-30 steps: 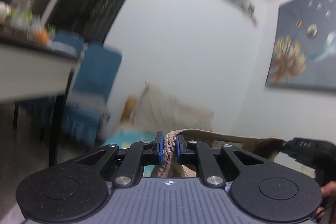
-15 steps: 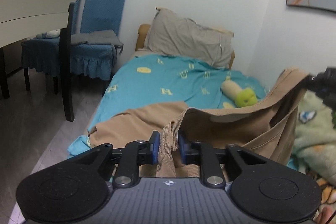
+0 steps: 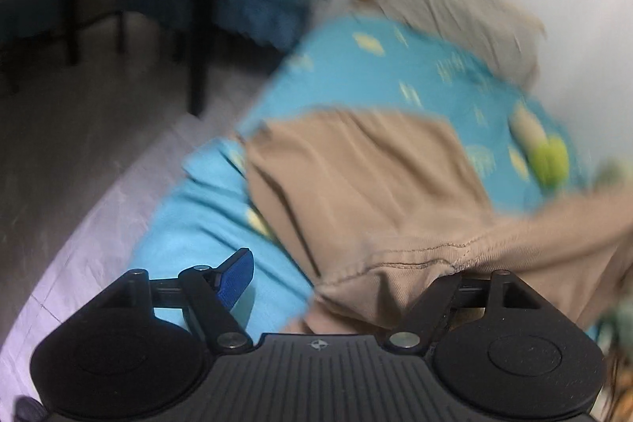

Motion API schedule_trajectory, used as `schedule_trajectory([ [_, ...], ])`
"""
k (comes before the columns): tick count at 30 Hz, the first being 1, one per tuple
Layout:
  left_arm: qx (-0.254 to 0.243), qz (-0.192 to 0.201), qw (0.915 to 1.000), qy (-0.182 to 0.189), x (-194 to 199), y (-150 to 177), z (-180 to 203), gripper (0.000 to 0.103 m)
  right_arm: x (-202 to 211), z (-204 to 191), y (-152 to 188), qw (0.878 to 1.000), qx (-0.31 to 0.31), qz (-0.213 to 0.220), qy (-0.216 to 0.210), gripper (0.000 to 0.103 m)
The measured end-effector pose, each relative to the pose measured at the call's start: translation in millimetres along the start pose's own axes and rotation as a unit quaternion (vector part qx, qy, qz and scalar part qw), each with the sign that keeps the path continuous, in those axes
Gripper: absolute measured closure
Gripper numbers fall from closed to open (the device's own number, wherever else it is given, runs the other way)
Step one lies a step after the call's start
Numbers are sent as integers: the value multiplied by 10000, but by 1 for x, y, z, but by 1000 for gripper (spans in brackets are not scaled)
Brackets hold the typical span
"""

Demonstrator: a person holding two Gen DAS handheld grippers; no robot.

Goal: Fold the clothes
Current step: 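Lift the shirt high with both grippers and shake it open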

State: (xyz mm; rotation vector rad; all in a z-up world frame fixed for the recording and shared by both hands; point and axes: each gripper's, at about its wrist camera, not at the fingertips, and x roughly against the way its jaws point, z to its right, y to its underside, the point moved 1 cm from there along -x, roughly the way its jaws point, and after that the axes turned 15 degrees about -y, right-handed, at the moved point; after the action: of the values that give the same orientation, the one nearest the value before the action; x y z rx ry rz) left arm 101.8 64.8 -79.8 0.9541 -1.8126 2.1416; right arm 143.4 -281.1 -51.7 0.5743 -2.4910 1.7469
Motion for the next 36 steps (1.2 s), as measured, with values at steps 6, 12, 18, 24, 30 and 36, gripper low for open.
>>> schedule_trajectory([
  [6, 471, 386, 9967, -539, 11, -9, -23, 27, -55, 34, 41, 9843, -849, -1419, 623, 42],
  [12, 793, 1365, 9871, -251, 86, -82, -20, 27, -10, 9, -19, 9940, -968, -167, 480, 31],
  [18, 1092, 2380, 9650, 113, 167, -160, -15, 27, 71, -49, -140, 9899, -646, 1255, 116, 30],
  [24, 1248, 3185, 9390, 364, 272, -253, -23, 27, 152, -110, -241, 9763, -145, 2132, -348, 30],
  [30, 1116, 3502, 9293, 356, 375, -306, -37, 26, 239, -156, -311, 9664, 133, 2493, -612, 30],
  [36, 999, 3331, 9366, 437, 424, -329, -25, 26, 292, -176, -339, 9601, 785, 2669, -280, 29],
])
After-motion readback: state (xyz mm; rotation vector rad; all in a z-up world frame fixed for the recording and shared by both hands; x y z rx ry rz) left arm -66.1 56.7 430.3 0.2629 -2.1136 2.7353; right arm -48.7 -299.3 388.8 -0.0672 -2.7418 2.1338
